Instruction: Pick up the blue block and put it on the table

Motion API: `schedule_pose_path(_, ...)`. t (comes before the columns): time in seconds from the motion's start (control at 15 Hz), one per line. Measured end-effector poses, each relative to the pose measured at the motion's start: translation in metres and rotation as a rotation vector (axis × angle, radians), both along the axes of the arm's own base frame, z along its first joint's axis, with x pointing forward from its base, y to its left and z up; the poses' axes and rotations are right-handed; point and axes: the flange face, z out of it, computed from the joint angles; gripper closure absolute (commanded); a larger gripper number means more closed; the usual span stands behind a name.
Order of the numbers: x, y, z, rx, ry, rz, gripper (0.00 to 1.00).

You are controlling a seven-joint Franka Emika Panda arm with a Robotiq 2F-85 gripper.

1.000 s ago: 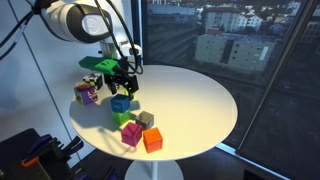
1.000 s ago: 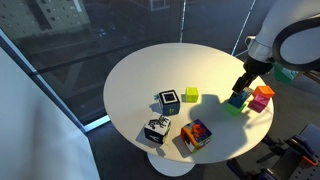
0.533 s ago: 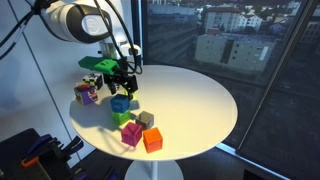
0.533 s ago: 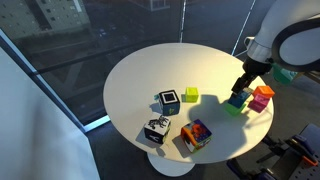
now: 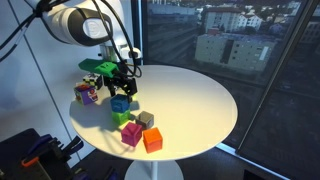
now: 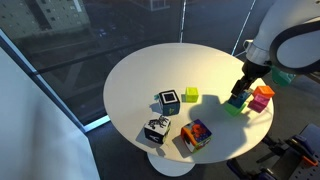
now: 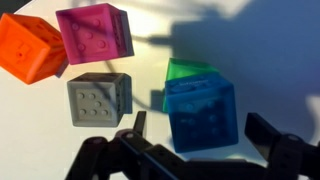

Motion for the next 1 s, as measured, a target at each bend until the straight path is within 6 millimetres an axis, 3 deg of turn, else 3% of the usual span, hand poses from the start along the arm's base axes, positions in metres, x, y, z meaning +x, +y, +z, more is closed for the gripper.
schedule_pose_path(0.4,-0.001,0.000,-0.009,0.001,0.020,-0.001,0.65)
schedule_pose_path(0.73,0.001,0.000,-0.005,0.000,0.013,-0.006,0.68)
schedule_pose_path(1.0,0.008,-0.003,0.010,-0.002,-0.009,-0.031,0.68)
